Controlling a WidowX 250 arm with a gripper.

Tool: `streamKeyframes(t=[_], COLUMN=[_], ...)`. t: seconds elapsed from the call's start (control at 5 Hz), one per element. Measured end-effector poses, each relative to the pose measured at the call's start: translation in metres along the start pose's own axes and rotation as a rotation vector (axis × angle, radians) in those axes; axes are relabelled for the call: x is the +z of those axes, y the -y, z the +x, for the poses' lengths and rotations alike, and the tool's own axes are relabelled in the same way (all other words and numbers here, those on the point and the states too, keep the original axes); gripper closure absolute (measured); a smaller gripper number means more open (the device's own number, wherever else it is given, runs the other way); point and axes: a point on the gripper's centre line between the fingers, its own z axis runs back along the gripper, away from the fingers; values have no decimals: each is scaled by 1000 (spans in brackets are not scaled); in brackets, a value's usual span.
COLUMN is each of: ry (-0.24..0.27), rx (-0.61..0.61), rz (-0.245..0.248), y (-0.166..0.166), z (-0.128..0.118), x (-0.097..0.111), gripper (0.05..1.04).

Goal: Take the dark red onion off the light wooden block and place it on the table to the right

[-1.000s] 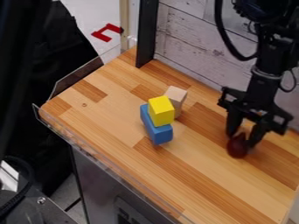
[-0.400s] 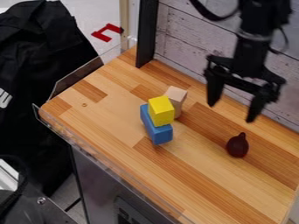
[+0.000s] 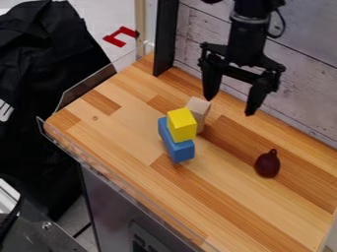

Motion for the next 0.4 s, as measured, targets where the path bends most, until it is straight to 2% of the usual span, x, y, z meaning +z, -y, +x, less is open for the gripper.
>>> streamKeyframes(t=[0.2, 0.4], ry=[-28, -28], rx=[-35, -64], rz=[26, 38], y=[-1, 4], z=[0, 0], x=[-10, -10], gripper=[85, 85])
